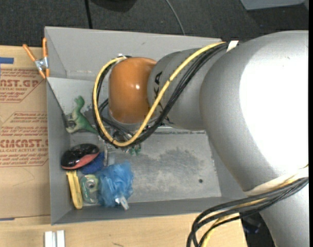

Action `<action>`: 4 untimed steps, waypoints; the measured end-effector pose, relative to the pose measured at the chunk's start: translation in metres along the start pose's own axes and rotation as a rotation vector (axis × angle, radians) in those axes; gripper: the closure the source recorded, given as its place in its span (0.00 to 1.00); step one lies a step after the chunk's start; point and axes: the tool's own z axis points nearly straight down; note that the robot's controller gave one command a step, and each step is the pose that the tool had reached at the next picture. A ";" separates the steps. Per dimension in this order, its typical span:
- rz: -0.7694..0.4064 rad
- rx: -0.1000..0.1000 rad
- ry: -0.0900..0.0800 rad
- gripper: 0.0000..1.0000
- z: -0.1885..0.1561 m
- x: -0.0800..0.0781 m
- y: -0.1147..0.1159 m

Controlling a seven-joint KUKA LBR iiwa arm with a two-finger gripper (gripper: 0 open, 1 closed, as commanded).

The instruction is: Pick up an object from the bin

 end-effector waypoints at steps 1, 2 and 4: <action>-0.059 -0.002 -0.005 1.00 0.008 0.002 0.012; -0.005 -0.010 -0.028 1.00 0.018 0.021 0.001; 0.018 -0.009 -0.030 1.00 0.017 0.058 -0.010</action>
Offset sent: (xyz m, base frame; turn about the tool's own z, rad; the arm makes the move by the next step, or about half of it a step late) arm -0.0325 -0.0130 -0.0298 0.0025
